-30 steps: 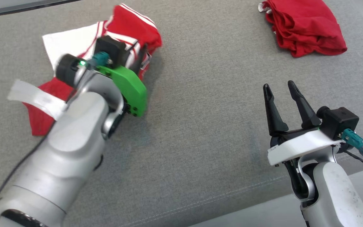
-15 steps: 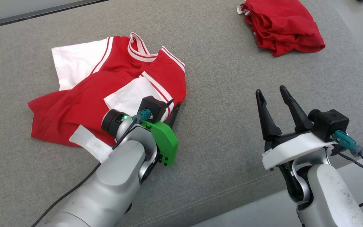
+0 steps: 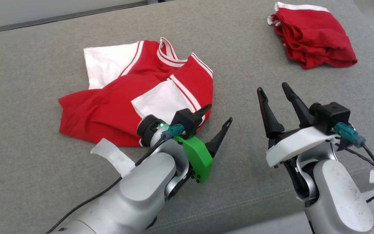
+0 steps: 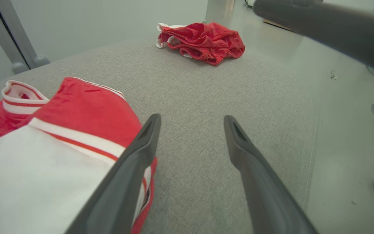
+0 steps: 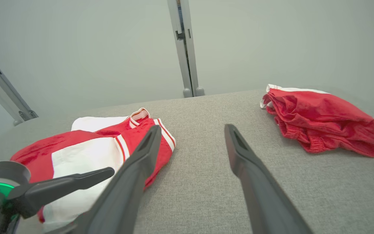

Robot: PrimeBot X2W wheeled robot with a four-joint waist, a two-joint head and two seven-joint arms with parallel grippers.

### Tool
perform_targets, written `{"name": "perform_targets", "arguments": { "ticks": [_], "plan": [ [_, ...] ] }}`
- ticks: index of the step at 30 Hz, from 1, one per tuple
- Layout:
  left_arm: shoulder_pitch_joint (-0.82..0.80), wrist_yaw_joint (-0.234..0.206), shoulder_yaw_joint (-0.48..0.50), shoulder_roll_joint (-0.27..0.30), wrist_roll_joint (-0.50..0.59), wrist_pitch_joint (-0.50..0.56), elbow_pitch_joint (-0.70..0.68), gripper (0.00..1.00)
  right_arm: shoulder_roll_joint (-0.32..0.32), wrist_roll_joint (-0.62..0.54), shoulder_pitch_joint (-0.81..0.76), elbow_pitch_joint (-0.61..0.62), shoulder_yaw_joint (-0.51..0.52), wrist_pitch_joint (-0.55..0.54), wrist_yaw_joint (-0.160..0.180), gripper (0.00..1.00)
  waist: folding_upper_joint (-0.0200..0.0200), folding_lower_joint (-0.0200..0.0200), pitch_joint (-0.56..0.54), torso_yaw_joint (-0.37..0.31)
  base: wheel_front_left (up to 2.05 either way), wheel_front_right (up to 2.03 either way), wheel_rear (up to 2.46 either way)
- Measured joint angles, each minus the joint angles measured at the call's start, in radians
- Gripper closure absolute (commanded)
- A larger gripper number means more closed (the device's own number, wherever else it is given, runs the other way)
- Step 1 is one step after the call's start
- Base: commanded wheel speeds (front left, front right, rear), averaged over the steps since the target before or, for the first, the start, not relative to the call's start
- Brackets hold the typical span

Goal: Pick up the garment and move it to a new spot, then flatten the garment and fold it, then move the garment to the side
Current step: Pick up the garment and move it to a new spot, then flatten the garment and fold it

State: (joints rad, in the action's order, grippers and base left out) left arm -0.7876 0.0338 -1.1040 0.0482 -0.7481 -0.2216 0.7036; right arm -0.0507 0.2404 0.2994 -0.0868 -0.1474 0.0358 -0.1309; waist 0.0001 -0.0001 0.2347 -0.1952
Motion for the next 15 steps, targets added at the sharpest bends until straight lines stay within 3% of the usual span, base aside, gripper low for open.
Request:
{"name": "perform_targets", "arguments": {
  "ticks": [5,15],
  "plan": [
    [-0.004,-0.030,0.008,0.010,-0.002,-0.014,0.013,0.00,-0.009,-0.009,0.025,-0.017,-0.003,-0.024,0.000,0.00,0.0000,0.0000,-0.019,0.067,0.00,0.00,0.00],
    [0.106,-0.095,0.119,0.104,-0.058,-0.035,-0.071,0.00,-0.043,-0.005,0.097,-0.129,-0.072,-0.072,0.000,0.00,0.0000,0.0000,-0.066,0.234,0.00,0.00,0.00]
  ]
}}
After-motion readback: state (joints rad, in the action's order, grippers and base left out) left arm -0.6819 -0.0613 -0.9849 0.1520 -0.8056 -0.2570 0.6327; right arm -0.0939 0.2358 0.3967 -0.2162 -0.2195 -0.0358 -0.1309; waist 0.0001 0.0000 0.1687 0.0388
